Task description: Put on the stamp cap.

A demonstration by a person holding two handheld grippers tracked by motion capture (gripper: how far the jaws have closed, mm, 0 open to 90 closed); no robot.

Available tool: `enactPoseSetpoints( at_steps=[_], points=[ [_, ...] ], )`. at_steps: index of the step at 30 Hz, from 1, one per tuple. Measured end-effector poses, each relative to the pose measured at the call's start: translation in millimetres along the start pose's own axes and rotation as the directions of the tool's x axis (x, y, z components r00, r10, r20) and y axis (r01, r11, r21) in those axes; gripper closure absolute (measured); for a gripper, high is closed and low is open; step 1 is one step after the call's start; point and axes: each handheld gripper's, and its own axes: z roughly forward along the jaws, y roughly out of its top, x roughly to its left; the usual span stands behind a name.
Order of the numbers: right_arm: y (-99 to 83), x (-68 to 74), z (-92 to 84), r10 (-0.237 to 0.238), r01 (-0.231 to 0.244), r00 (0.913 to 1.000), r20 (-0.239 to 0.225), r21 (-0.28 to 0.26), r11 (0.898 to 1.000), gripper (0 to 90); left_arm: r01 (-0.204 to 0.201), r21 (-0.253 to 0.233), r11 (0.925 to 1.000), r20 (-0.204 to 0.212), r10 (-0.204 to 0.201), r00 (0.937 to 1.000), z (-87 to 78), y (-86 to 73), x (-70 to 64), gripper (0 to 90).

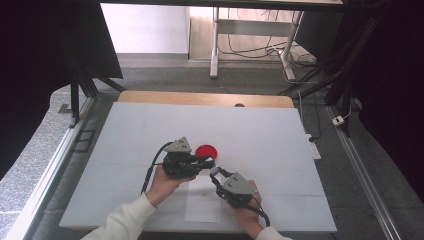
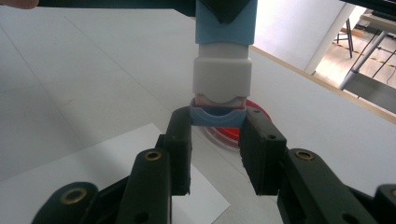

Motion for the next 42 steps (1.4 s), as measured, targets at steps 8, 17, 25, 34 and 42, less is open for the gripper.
enactPoseSetpoints(
  at_steps=[8,17,25,34,42],
  points=[
    [0.1,0.0,-1.0,0.0,0.0,1.0,0.008,-0.006,1.0,64.7,0.006,-0.004,1.0,0.004,-0.006,1.0,0.3,-0.3,0.4,75.1],
    [-0.2,-0.9,-2.0,-0.002,0.002,0.9999,0.017,-0.011,1.0,64.7,0.003,-0.004,1.0,0.003,-0.003,1.0,0.1,-0.6,-0.7,75.2],
    [-0.8,-0.1,-1.5,-0.004,0.004,0.9998,0.019,-0.008,1.0,64.7,0.004,-0.01,0.9999,-0.001,-0.004,1.0,0.8,-1.5,-0.1,75.2],
    [-0.6,0.6,-2.1,-0.011,0.011,0.9997,0.022,-0.009,1.0,64.6,0.006,-0.002,1.0,0.0,-0.006,1.0,2.9,-3.1,-0.3,75.2],
    [-0.5,0.7,-2.3,-0.012,0.012,0.9996,0.025,-0.011,1.0,64.7,0.009,-0.006,0.9999,0.003,-0.009,1.0,2.9,-3.6,0.5,75.2]
  ],
)
